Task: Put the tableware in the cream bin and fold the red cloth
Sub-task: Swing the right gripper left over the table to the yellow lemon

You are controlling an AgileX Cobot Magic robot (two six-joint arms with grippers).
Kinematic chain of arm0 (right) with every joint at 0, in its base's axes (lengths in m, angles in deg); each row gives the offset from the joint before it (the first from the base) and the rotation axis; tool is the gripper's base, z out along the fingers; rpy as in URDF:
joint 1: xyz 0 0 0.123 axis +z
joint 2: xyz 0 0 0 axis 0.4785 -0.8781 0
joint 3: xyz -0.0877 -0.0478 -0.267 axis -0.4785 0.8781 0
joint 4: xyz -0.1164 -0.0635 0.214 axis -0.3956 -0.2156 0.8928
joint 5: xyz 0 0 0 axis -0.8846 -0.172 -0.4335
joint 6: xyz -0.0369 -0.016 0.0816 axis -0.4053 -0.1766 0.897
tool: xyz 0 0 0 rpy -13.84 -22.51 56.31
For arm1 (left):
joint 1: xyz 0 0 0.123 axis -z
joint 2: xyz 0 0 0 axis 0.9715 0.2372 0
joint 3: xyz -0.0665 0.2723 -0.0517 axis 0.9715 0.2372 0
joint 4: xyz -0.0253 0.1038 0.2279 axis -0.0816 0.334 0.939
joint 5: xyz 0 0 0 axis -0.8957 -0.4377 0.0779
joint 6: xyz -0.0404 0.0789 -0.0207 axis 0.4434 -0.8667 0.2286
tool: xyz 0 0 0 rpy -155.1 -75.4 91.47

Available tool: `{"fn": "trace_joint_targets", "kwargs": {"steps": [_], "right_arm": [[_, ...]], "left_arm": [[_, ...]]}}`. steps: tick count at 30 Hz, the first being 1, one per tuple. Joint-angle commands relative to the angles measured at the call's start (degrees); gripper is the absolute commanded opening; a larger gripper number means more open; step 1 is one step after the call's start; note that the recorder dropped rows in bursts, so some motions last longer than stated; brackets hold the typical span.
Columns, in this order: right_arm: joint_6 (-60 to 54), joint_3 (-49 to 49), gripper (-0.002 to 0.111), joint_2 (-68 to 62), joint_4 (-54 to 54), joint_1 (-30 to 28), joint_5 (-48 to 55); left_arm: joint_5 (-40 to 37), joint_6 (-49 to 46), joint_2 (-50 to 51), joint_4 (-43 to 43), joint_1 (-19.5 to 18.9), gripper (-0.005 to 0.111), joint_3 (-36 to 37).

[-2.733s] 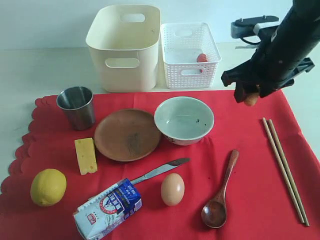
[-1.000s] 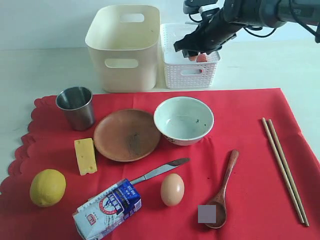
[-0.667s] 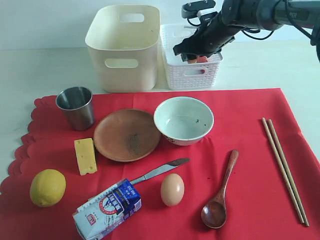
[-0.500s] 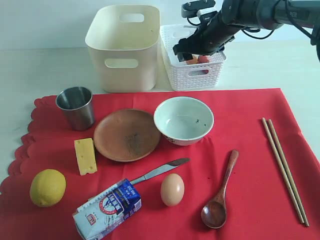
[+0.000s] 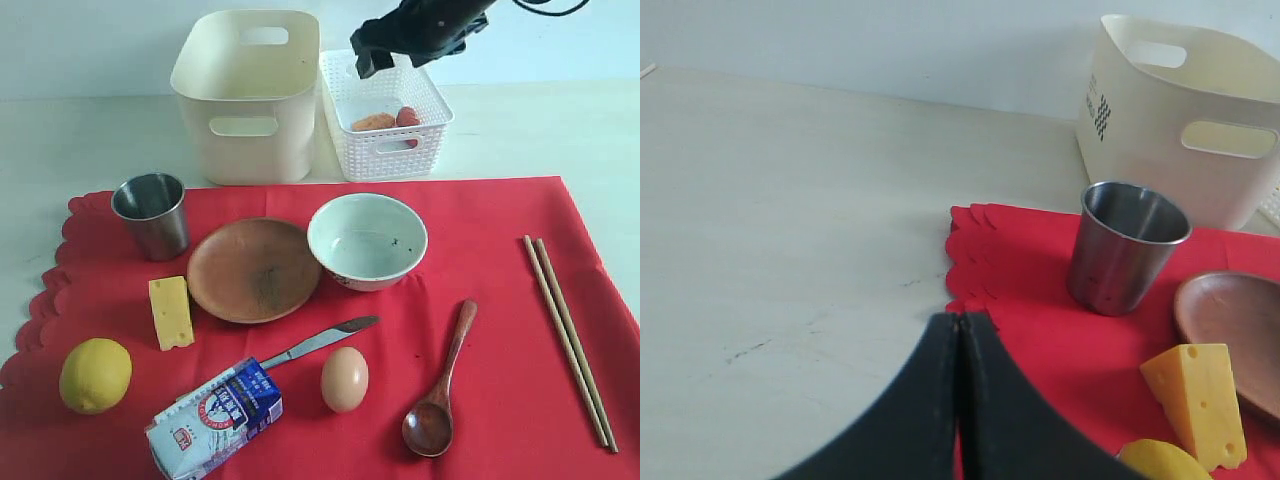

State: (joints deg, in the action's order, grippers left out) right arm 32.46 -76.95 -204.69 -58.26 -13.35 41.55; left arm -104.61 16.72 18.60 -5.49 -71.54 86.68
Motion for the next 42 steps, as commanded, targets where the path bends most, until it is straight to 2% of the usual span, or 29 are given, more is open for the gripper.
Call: {"fn": "trace_joint_targets", "kwargs": {"steps": [1, 14, 19, 31, 42], "right_arm": [[-0.2, -0.5, 0.074, 4.3, 3.1, 0.1, 5.7], [-0.1, 0.3, 0.072, 10.8, 10.4, 0.1, 21.0], [-0.3, 2.4, 0.072, 12.8, 9.7, 1.8, 23.1], [0.0, 3.2, 0.072, 15.4, 8.5, 12.6, 23.5], [3.8, 3.2, 0.072, 15.4, 0.9, 23.5, 22.1]], "left_arm": [[0.3, 0.0, -0.4, -0.4, -0.1, 0.000, 0.2], [0.3, 0.0, -0.4, -0.4, -0.1, 0.000, 0.2], [0.3, 0.0, -0.4, -0.4, -0.1, 0.000, 0.2], [0.3, 0.0, -0.4, -0.4, -0.1, 0.000, 0.2], [0.3, 0.0, -0.4, -0.4, -0.1, 0.000, 0.2]]}}
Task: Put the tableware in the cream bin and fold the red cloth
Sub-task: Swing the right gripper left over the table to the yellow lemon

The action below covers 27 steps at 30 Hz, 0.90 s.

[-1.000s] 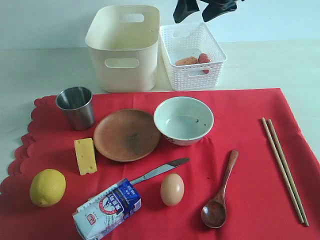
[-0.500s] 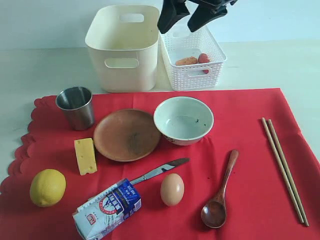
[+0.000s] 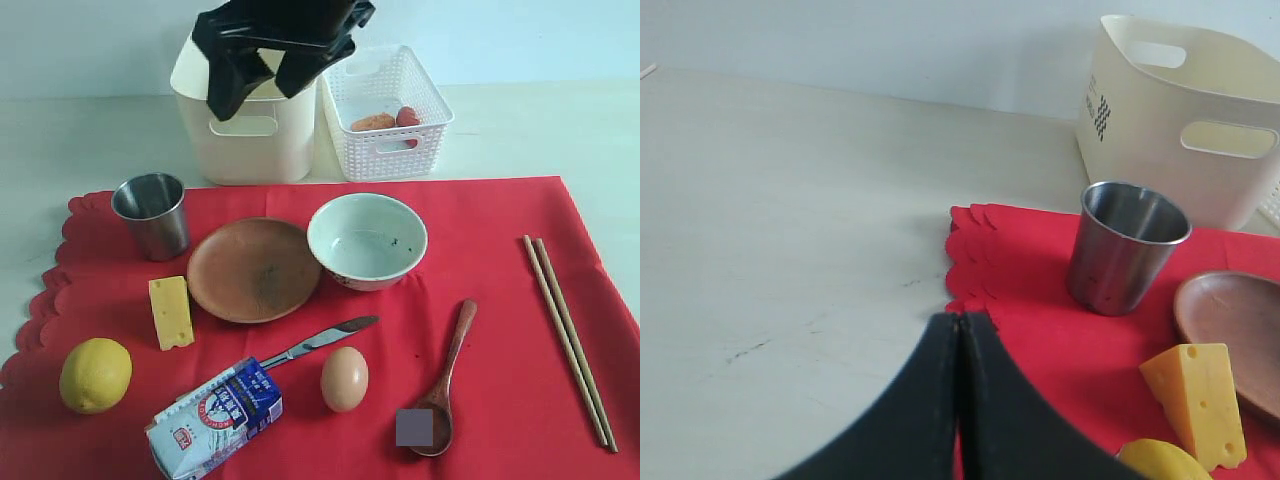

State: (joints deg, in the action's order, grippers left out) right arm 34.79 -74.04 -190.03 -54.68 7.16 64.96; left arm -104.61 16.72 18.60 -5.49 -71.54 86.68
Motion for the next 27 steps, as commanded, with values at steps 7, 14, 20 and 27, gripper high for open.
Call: {"fn": "trace_joint_targets", "kwargs": {"steps": [7, 14, 20, 27], "right_arm": [[3.5, 0.3, 0.072, 0.7, -5.5, 8.2, -3.0], [4.0, 0.3, 0.072, -0.3, -6.7, 13.0, -3.7], [4.0, 0.3, 0.072, -3.5, -6.7, 17.0, -4.0], [3.5, 0.3, 0.072, -7.9, -6.7, 21.2, -4.4]], "left_arm": [[0.3, 0.0, -0.4, -0.4, -0.1, 0.000, 0.2], [0.3, 0.0, -0.4, -0.4, -0.1, 0.000, 0.2], [0.3, 0.0, -0.4, -0.4, -0.1, 0.000, 0.2], [0.3, 0.0, -0.4, -0.4, -0.1, 0.000, 0.2]]}}
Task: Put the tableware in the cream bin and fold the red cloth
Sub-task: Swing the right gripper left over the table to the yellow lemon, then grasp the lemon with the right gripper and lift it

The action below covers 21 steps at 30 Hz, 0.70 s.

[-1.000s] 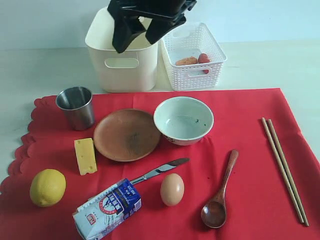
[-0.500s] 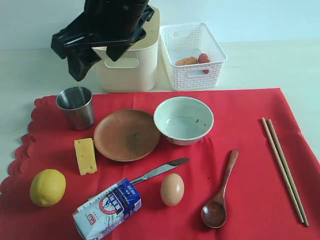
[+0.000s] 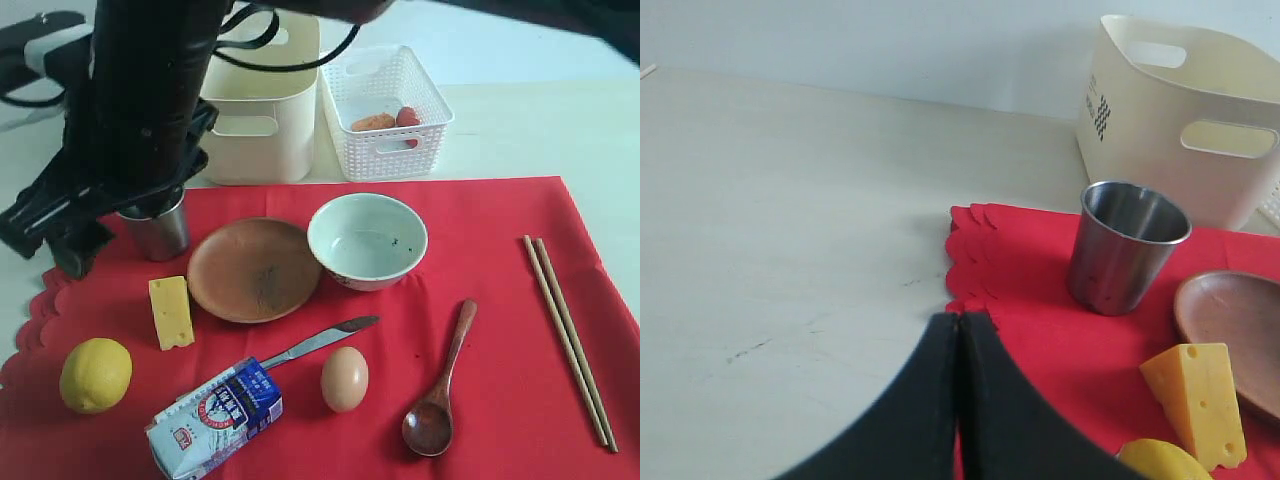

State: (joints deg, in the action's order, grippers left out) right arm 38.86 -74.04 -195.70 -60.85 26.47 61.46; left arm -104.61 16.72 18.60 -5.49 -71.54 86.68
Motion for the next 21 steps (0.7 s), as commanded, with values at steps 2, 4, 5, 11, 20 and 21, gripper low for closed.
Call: {"fn": "trace_joint_targets", "kwargs": {"steps": [2, 4, 5, 11, 20, 21], "right_arm": [[-0.6, 0.3, 0.072, -3.5, -0.5, 2.7, -1.4], [-0.9, 0.3, 0.072, -4.7, -0.5, 3.5, -2.2], [-0.9, 0.3, 0.072, -5.3, -0.5, 3.6, -2.6], [-1.8, 0.3, 0.072, -8.9, 0.1, 4.6, -3.6], [-2.1, 0.3, 0.072, -12.4, 0.1, 7.0, -7.8], [-2.5, 0.3, 0.072, -12.5, -0.1, 7.2, -8.2]], "left_arm": [[0.3, 0.0, -0.4, -0.4, -0.1, 0.000, 0.2], [0.3, 0.0, -0.4, -0.4, -0.1, 0.000, 0.2], [0.3, 0.0, -0.4, -0.4, -0.1, 0.000, 0.2], [0.3, 0.0, -0.4, -0.4, -0.1, 0.000, 0.2], [0.3, 0.0, -0.4, -0.4, -0.1, 0.000, 0.2], [0.3, 0.0, -0.4, -0.4, -0.1, 0.000, 0.2]]}}
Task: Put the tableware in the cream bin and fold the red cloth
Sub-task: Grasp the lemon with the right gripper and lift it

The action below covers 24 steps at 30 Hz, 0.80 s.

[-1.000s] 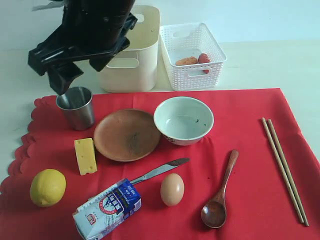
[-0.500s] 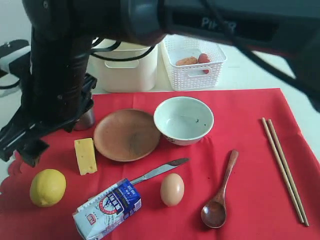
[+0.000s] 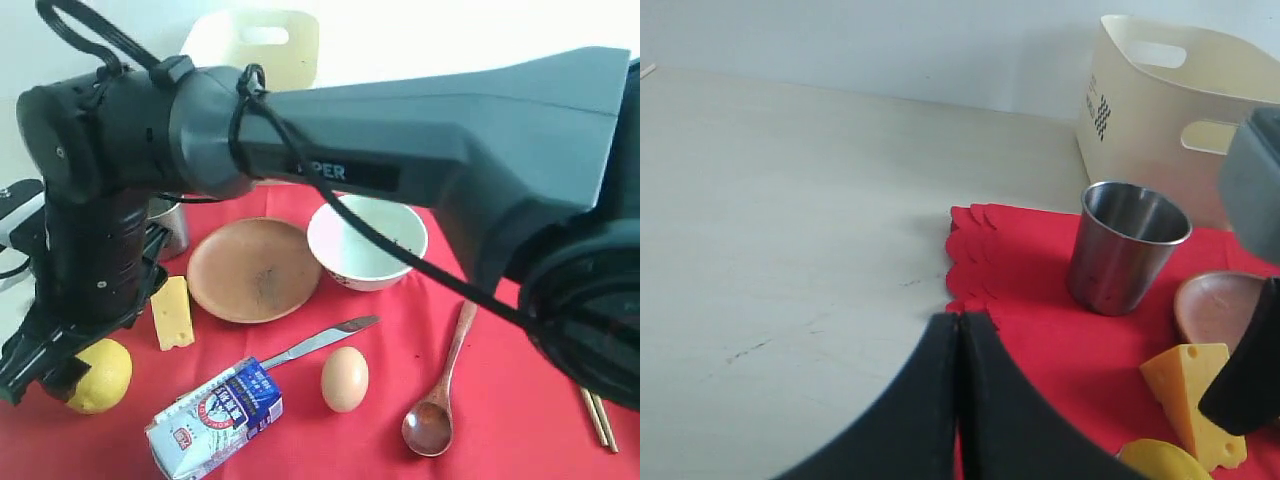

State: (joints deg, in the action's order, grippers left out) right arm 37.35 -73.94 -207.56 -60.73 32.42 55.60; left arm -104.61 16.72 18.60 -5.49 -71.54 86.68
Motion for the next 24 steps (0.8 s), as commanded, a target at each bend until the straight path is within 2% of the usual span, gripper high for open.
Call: {"fn": "trace_joint_targets", "kwargs": {"steps": [1, 10, 16, 20, 22, 24], "right_arm": [[-1.1, 0.2, 0.072, -0.8, -0.4, 1.6, -2.8], [1.5, 0.2, 0.072, -1.9, -4.8, 2.0, -6.0], [1.5, 0.2, 0.078, -4.2, -5.6, 2.0, -7.0], [2.6, 0.2, 0.077, -5.3, -5.6, 2.0, -7.2], [3.0, 0.2, 0.073, -5.4, -5.7, 2.0, -7.4], [3.9, 0.2, 0.059, -5.4, -5.8, 2.0, -7.4]], "left_arm": [[0.3, 0.0, -0.4, -0.4, -0.1, 0.000, 0.2], [0.3, 0.0, -0.4, -0.4, -0.1, 0.000, 0.2], [0.3, 0.0, -0.4, -0.4, -0.1, 0.000, 0.2], [0.3, 0.0, -0.4, -0.4, -0.1, 0.000, 0.2], [0.3, 0.0, -0.4, -0.4, -0.1, 0.000, 0.2], [0.3, 0.0, -0.4, -0.4, -0.1, 0.000, 0.2]]}}
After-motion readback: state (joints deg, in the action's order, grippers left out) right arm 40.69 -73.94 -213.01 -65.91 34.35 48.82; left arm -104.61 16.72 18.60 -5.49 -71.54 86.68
